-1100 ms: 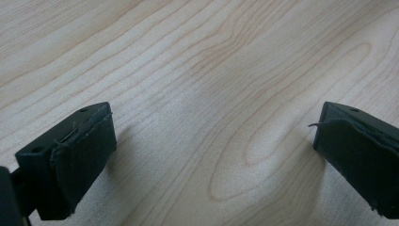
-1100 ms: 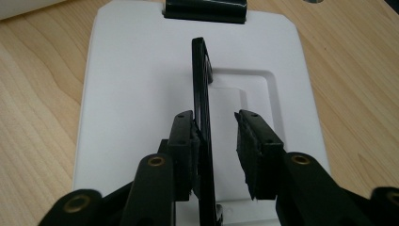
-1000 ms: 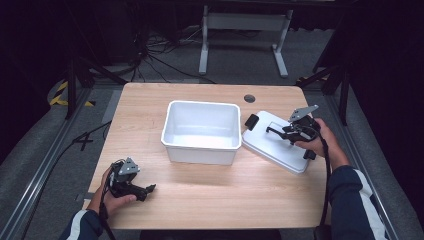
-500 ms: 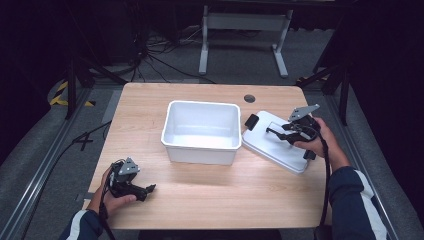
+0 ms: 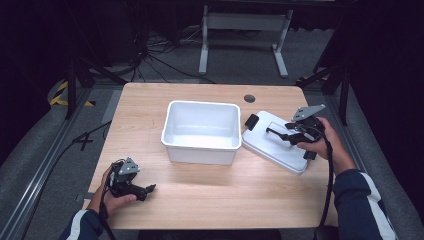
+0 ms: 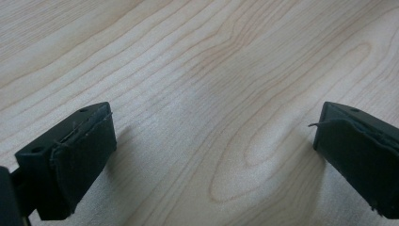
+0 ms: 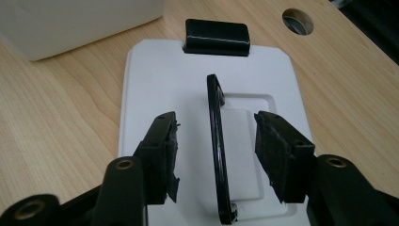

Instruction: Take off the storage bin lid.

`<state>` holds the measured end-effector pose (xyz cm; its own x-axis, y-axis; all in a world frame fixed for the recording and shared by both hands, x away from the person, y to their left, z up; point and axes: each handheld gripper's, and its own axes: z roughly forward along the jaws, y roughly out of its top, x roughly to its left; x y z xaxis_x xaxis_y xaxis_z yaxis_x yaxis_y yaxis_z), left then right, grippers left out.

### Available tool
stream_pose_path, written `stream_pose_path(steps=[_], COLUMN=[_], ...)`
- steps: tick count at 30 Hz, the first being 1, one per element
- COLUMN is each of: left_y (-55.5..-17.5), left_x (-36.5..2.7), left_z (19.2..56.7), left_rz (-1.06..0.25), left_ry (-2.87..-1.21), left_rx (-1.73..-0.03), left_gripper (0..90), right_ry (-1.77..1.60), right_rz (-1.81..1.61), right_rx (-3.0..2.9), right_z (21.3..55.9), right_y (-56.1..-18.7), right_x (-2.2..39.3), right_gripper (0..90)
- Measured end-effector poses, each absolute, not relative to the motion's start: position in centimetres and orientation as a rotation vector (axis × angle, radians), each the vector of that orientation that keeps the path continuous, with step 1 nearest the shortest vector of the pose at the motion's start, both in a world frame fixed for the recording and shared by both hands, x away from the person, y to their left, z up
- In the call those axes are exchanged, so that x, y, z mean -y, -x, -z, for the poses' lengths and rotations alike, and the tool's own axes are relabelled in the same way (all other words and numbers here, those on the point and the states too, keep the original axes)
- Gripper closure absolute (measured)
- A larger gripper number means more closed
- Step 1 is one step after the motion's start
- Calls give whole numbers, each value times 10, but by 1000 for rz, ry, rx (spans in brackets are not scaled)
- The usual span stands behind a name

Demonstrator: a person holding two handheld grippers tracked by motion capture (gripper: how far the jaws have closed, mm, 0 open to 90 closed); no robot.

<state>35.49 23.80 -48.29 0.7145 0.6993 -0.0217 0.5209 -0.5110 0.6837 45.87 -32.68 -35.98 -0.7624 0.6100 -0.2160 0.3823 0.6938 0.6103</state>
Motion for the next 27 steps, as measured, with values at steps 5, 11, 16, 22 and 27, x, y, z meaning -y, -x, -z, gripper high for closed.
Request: stream_pose_path(steps=[5, 11, 16, 22, 27], left_y=[-356, -356, -356, -356, -357], left_x=[-238, -238, -237, -237, -237], left_z=[483, 483, 483, 483, 483], left_rz=[-339, -342, -341, -342, -353], left_ry=[-2230, -2232, -2229, -2230, -2231], left_rx=[-920, -922, -924, -922, -915], left_gripper=[1, 1, 1, 1, 1], right_ry=[-762, -767, -767, -776, -790], right_rz=[-787, -779, -790, -803, -798], right_rx=[-2480, -2478, -2454, -2439, -2425], right_z=[352, 347, 344, 345, 348], right_y=[-448, -437, -429, -418, -410], right_x=[329, 328, 328, 331, 338], right_gripper=[475, 442, 392, 372, 355])
